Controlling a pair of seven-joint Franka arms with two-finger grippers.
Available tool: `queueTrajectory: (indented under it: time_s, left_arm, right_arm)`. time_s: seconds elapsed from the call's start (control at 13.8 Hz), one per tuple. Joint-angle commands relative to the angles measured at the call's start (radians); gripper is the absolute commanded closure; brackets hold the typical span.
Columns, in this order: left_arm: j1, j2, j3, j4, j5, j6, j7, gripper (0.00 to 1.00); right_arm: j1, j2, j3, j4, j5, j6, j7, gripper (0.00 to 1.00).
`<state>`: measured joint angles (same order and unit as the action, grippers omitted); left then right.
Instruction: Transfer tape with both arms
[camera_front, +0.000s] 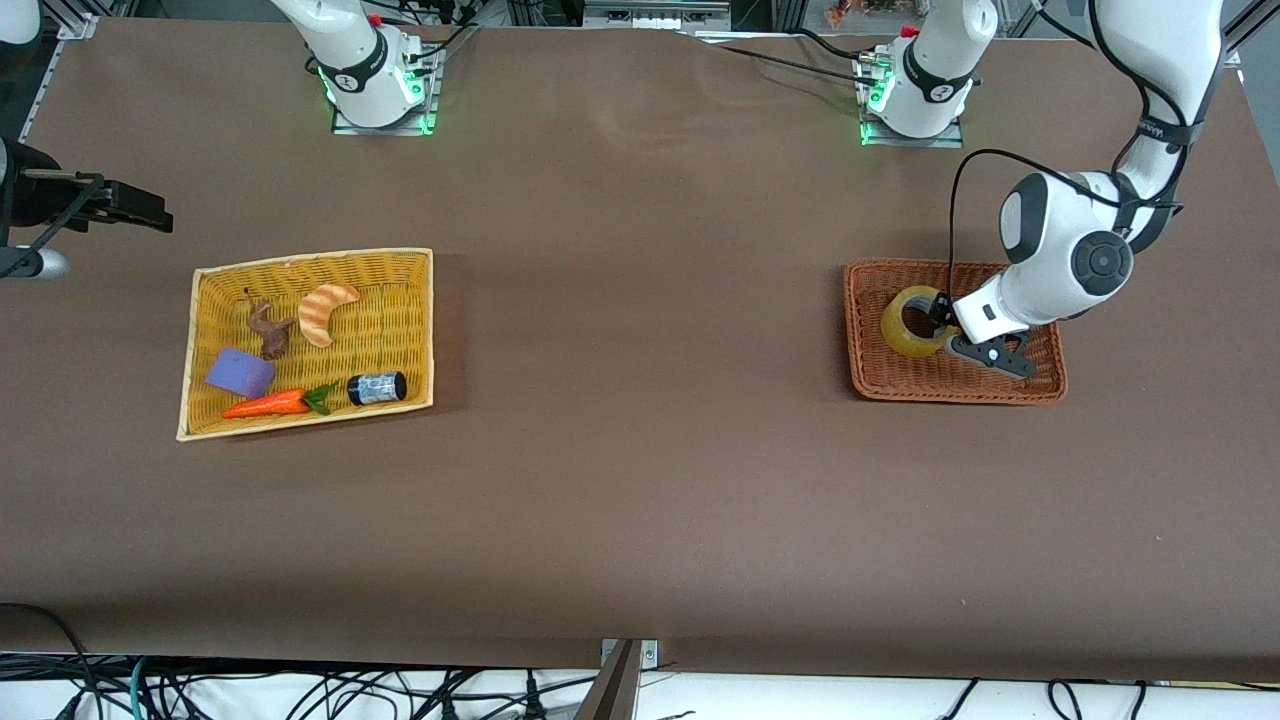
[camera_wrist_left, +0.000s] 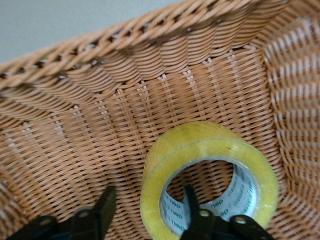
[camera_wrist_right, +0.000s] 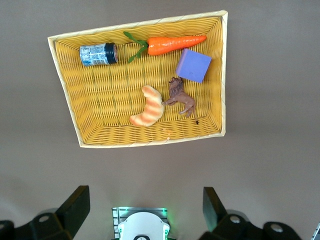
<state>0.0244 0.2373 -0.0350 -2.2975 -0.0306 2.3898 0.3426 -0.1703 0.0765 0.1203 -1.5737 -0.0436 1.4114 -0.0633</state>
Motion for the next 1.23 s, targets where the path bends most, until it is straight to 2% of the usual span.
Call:
queueTrajectory:
  time_s: [0.0,0.07,0.22,0.36,0.65,0.73,0.94,1.16]
  left_arm:
    - [-0.006,-0.137,-0.002,0.007,0.041,-0.049,0.006,0.0]
    - [-0.009,-0.179,-0.002,0.047,0.041,-0.104,0.006,0.0]
    - [-0.014,-0.217,-0.029,0.201,0.043,-0.283,0.001,0.0]
    - [-0.015,-0.22,-0.043,0.381,0.043,-0.485,-0.001,0.0]
    - [-0.015,-0.214,-0.078,0.669,0.041,-0.826,-0.075,0.0]
    - [-0.015,-0.211,-0.088,0.706,0.041,-0.859,-0.129,0.0]
    - [-0.015,-0.207,-0.069,0.73,-0.017,-0.857,-0.217,0.0]
    - [-0.017,-0.208,-0.098,0.736,0.023,-0.86,-0.218,0.0]
  right_arm:
    - [-0.005,0.009,0.001,0.026,0.01,-0.003,-0.003,0.0]
    - [-0.005,0.009,0.001,0.026,0.01,-0.003,-0.003,0.0]
    - [-0.005,0.009,0.001,0.026,0.01,-0.002,-0.003,0.0]
    - [-0.005,0.009,0.001,0.026,0.011,-0.002,-0.003,0.0]
    - [-0.005,0.009,0.001,0.026,0.011,-0.002,-0.003,0.0]
    - [-0.005,0.009,0.001,0.026,0.011,-0.002,-0.003,0.0]
    - [-0.005,0.009,0.001,0.026,0.011,0.0,-0.003,0.0]
    - [-0.005,0.009,0.001,0.026,0.013,0.0,-0.003,0.0]
